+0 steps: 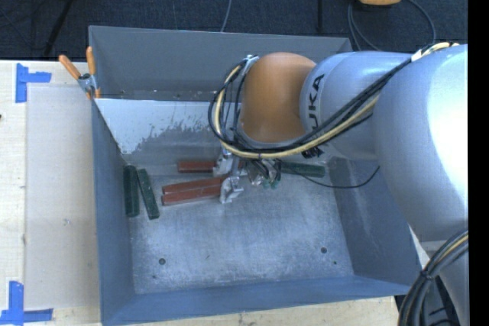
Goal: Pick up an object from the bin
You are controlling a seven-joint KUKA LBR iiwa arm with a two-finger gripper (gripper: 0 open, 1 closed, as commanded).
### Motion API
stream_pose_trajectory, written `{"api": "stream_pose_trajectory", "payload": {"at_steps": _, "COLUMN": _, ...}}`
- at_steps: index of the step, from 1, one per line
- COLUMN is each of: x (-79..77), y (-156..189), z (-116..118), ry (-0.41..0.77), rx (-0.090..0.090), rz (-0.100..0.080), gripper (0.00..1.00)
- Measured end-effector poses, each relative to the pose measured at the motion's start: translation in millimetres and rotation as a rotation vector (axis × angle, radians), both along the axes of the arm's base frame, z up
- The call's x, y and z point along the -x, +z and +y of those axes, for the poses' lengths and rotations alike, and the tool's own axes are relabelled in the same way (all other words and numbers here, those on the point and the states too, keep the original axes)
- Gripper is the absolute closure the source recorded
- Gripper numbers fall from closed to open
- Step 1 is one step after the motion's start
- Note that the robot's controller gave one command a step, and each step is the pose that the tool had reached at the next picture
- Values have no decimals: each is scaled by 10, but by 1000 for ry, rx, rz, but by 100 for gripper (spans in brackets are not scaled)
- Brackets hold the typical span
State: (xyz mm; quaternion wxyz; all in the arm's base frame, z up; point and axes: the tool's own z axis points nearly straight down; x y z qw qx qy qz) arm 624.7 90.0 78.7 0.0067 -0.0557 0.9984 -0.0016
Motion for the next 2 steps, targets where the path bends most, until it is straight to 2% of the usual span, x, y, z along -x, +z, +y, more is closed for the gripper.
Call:
{"api": "stream_pose_trajectory", "payload": {"at_steps": 1, "x": 0, "y": 0, "z": 0, "ry": 0, "rx": 0, "rz": 0, "gripper": 100}}
{"api": "stream_pose_trajectory", "payload": {"at_steps": 2, "x": 144, "y": 1214, "z": -8, "ry": 47, "rx": -2, "rz": 12, "gripper": 100}}
